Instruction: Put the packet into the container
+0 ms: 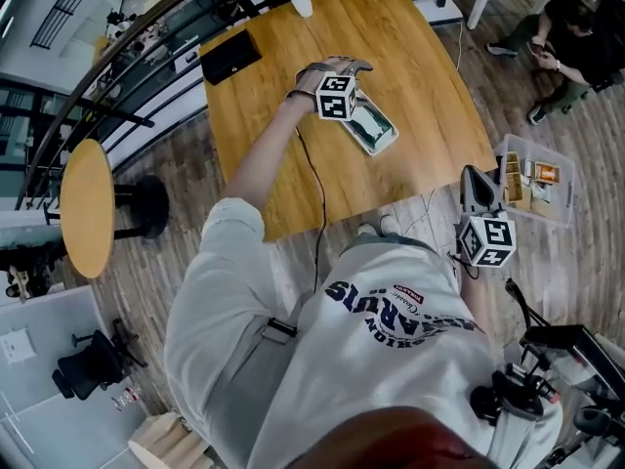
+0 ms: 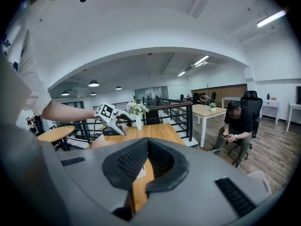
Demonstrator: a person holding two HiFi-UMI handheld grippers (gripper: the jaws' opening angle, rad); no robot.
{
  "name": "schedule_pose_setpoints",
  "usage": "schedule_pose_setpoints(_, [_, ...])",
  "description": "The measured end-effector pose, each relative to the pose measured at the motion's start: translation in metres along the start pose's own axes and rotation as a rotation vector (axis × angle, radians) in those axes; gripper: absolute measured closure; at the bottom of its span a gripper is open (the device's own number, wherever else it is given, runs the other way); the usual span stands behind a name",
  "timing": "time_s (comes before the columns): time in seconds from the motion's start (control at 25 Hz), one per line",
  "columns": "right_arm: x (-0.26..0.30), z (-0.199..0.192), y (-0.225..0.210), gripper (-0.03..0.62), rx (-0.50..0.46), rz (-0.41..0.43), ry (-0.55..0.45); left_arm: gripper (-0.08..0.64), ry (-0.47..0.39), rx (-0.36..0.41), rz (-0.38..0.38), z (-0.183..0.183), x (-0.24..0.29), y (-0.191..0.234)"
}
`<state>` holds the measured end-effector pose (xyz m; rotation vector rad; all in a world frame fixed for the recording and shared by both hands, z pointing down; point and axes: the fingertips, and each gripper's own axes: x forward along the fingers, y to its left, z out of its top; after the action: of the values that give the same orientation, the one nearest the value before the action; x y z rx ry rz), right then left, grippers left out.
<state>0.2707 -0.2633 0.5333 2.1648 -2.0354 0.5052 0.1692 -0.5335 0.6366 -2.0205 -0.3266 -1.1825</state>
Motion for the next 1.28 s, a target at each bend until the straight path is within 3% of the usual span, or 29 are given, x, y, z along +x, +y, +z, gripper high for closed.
schedule_pose_setpoints(0.16, [0.029, 0.027, 0.008, 0.584, -0.05, 0.066, -0.041, 0.192, -0.212, -0.333, 0.355, -0.005, -0.12, 0.05])
schedule_pose_setpoints(0.28, [0.047, 0.042, 0.015, 0.584, -0.08, 0.107, -0.067, 0.192, -0.416, -0.588, 0.66, -0.021, -0.231, 0.05])
schedule_pose_setpoints(0.44, [0.061, 0.068, 0.029, 0.584, -0.091, 0.17, -0.113, 0.195, -0.589, -0.816, 1.042, -0.051, -0.366, -0.003])
schedule_pose_setpoints(0.56, [0.072, 0.095, 0.049, 0.583, -0.101, 0.228, -0.155, 0.194, -0.643, -0.951, 1.263, -0.067, -0.438, -0.066])
schedule_pose_setpoints(0.68, [0.082, 0.114, 0.072, 0.583, -0.127, 0.275, -0.19, 0.195, -0.684, -1.092, 1.453, -0.074, -0.477, -0.14])
schedule_pose_setpoints(0.8, [0.09, 0.123, 0.093, 0.583, -0.142, 0.312, -0.204, 0.194, -0.664, -1.194, 1.526, -0.08, -0.476, -0.192])
schedule_pose_setpoints(0.92, [0.098, 0.125, 0.105, 0.583, -0.148, 0.335, -0.211, 0.193, -0.655, -1.241, 1.497, -0.085, -0.457, -0.205])
schedule_pose_setpoints(1.28, [0.1, 0.119, 0.104, 0.583, -0.134, 0.33, -0.216, 0.195, -0.599, -1.19, 1.397, -0.065, -0.437, -0.191])
